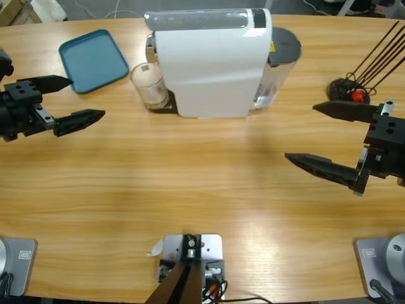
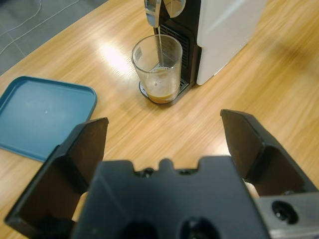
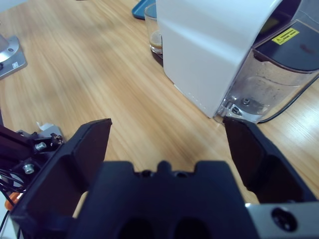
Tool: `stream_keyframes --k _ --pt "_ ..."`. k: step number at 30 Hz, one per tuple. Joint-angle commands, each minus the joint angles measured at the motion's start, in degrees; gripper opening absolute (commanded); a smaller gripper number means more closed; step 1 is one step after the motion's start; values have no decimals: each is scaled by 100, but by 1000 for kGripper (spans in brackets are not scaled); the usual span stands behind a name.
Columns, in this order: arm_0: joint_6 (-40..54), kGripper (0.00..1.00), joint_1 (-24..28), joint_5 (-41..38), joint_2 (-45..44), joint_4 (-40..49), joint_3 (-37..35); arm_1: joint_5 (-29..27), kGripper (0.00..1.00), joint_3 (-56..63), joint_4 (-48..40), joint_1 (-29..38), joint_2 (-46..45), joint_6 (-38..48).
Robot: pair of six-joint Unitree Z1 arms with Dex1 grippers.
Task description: Pour coffee
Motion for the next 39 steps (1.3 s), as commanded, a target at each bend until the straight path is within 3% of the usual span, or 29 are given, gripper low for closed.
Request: stream_keyframes --k 1,14,23,39 --pt "18 977 -76 -69 1111 -853 163 98 1000 207 -77 75 24 73" --pt "-229 982 17 -7 2672 -2735 103 79 1000 225 -77 75 -114 82" --pt "-458 977 335 -132 2947 -2938 82 62 1000 226 -77 75 -99 82" --pt "-472 966 697 -1250 3275 -3140 48 70 1000 219 -77 73 -37 82"
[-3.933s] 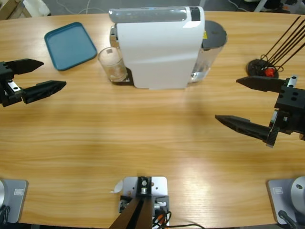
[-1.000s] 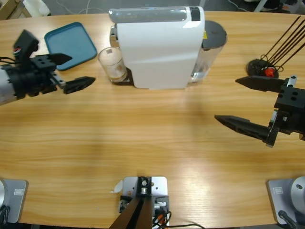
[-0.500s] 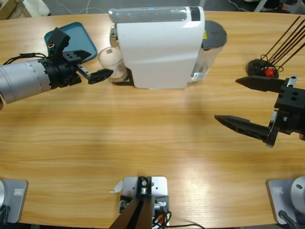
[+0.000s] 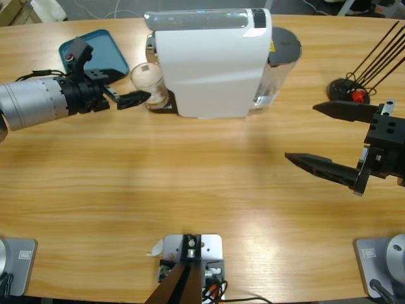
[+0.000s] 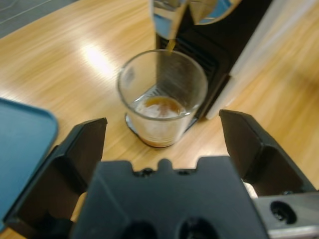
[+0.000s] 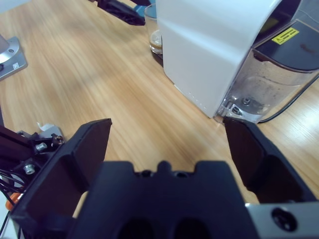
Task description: Pour coffee
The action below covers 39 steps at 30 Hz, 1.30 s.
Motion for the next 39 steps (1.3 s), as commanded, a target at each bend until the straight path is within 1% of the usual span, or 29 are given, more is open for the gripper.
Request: stream_keyframes --k 1,6,10,12,17,22,34,37,39 --pt "-71 963 232 -421 444 -153 25 70 1000 222 -73 72 -33 53" --pt "-71 945 324 -660 611 -209 -98 70 1000 219 -73 74 -26 53" --pt "-66 957 362 -917 750 -308 -207 70 1000 213 -73 72 -3 53" --pt "-71 982 427 -1080 818 -327 -254 70 1000 213 -73 72 15 53" --pt "-71 987 584 -1331 941 -387 -321 69 1000 204 -73 72 32 53" --pt "-71 987 710 -1476 1080 -398 -420 53 1000 196 -73 74 59 71" --pt "-78 982 790 -1802 1516 -398 -817 53 1000 178 -73 74 134 83" --pt "-94 974 800 -1848 1581 -389 -880 53 1000 169 -73 74 154 88" --pt "-121 887 839 -1890 1604 -389 -921 53 1000 169 -73 74 161 88"
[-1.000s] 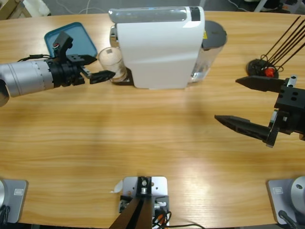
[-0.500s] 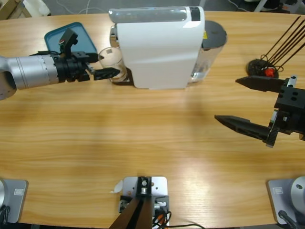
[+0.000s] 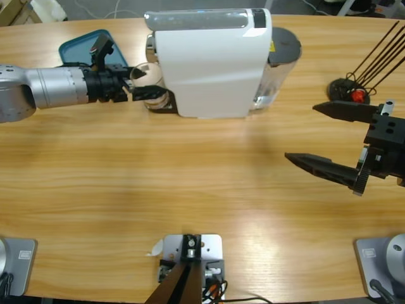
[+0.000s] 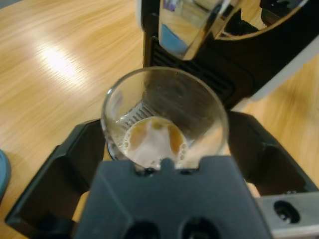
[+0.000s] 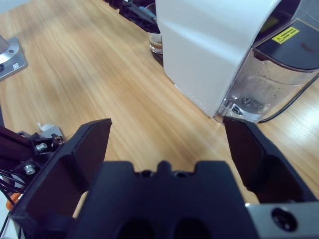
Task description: Pour coffee
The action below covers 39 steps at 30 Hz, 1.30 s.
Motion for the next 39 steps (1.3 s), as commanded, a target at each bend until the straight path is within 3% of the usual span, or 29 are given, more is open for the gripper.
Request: stream_keyframes --k 1,3,5,9,17,24,31,39 --pt "-123 825 145 -225 433 -54 -183 53 1000 170 -73 74 153 63" --pt "-132 642 169 -282 433 -54 -185 53 1000 170 -82 74 163 63" --pt "-132 541 178 -347 437 -54 -187 53 1000 170 -82 74 174 63" --pt "-141 443 204 -501 442 -54 -181 53 1000 168 -90 72 199 63" --pt "-146 434 220 -559 340 -45 -16 53 1000 164 -99 74 190 63" --pt "3 442 526 567 -398 -21 395 61 1000 166 -99 74 179 63" --pt "7 456 1164 1042 -1045 192 425 68 1000 170 -108 74 153 63" --pt "3 462 2057 1255 -611 192 91 75 1000 178 -108 74 111 72"
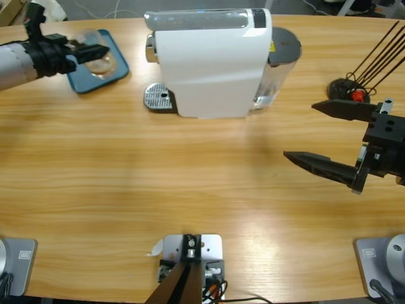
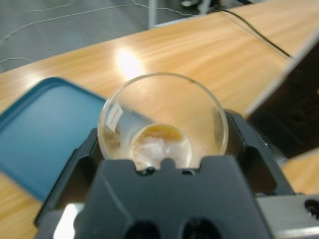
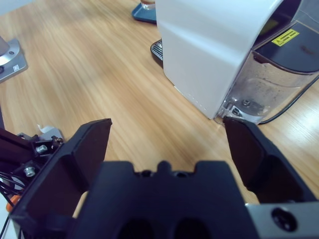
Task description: Pour coffee
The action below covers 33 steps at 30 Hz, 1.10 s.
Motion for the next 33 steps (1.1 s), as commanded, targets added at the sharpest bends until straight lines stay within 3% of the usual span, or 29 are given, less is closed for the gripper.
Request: stream_keyframes --k 1,19,22,25,30,33 --pt "69 462 750 201 343 103 -248 74 1000 178 -47 74 71 63" --pt "30 470 940 219 1217 310 -545 79 1000 196 -47 71 1 72" --pt "30 559 938 219 1212 426 -596 72 1000 196 -47 74 3 72" --pt "30 810 929 219 1187 632 -647 70 1000 196 -47 74 1 72" --pt "30 981 910 192 1048 676 -568 62 1000 205 -47 74 -8 72" --pt "30 987 901 201 684 931 -541 62 1000 205 -47 74 -8 72"
